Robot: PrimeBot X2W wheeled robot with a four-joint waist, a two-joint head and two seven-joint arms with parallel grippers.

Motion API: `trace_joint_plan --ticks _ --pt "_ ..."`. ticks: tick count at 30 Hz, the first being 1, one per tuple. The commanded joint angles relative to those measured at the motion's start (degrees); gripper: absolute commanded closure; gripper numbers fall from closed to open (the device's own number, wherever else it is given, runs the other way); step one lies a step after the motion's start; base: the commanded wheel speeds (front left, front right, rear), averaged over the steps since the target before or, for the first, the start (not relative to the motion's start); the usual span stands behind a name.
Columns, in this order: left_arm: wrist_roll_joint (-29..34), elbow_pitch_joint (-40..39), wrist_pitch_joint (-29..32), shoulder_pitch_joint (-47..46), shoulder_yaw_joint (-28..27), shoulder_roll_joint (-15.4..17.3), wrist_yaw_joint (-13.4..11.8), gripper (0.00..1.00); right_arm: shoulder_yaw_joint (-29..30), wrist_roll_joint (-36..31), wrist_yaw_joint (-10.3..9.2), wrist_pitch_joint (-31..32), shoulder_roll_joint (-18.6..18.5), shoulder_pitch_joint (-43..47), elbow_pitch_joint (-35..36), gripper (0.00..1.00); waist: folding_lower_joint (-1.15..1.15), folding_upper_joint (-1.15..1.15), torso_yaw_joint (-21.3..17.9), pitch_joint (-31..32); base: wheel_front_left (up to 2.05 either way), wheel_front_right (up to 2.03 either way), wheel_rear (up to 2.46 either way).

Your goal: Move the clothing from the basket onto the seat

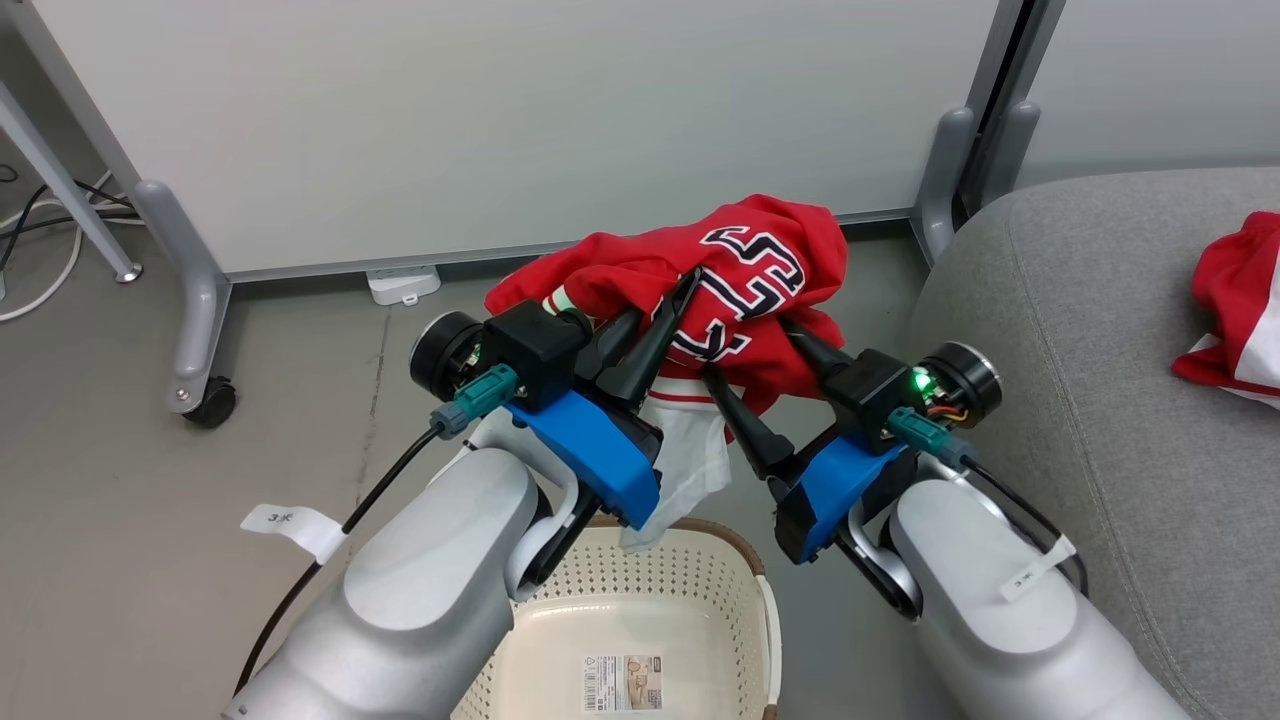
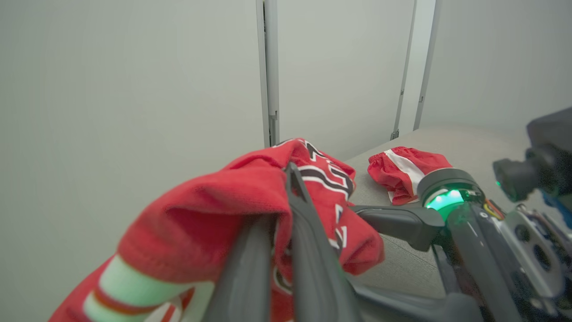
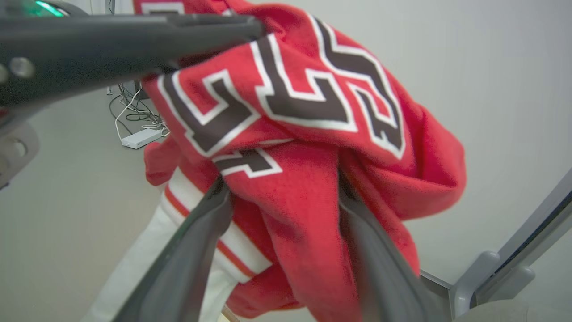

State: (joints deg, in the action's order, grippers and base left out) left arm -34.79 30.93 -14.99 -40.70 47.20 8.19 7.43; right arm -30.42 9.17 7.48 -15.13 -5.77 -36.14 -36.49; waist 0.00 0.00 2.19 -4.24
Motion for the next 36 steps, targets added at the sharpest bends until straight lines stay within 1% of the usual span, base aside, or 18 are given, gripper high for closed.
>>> trace_joint_plan --ticks 1,2,7,17,36 --pt "-0.1 -0.3 -0.3 -0.7 0.1 -0.1 0.0 1.00 -0.5 0.5 0.03 0.0 0.4 -0.7 -1.0 0.81 0.00 0.00 0.0 0.0 0.00 0.00 0.00" --pt "-0.1 -0.3 -0.3 -0.8 0.2 0.0 0.0 1.00 -0.8 1.0 0.03 0.0 0.7 -1.1 -1.3 1.00 0.00 0.00 0.0 -0.1 0.00 0.00 0.00" --pt "-0.3 -0.1 -0.3 -0.8 0.3 0.1 0.0 1.00 -1.3 2.3 0.03 0.0 1.4 -1.6 -1.0 1.00 0.00 0.00 0.0 -0.1 0.00 0.00 0.00" --pt "-0.4 0.2 -0.3 0.2 0.3 0.1 0.0 1.00 -1.7 3.0 0.03 0.0 1.0 0.0 -0.4 1.00 0.00 0.00 -0.5 0.6 0.00 0.00 0.00" --pt "-0.8 0.9 -0.3 0.3 1.2 0.4 0.0 1.00 -1.7 3.4 0.03 0.0 1.5 0.7 0.0 1.00 0.00 0.00 -0.4 1.4 0.00 0.00 0.00"
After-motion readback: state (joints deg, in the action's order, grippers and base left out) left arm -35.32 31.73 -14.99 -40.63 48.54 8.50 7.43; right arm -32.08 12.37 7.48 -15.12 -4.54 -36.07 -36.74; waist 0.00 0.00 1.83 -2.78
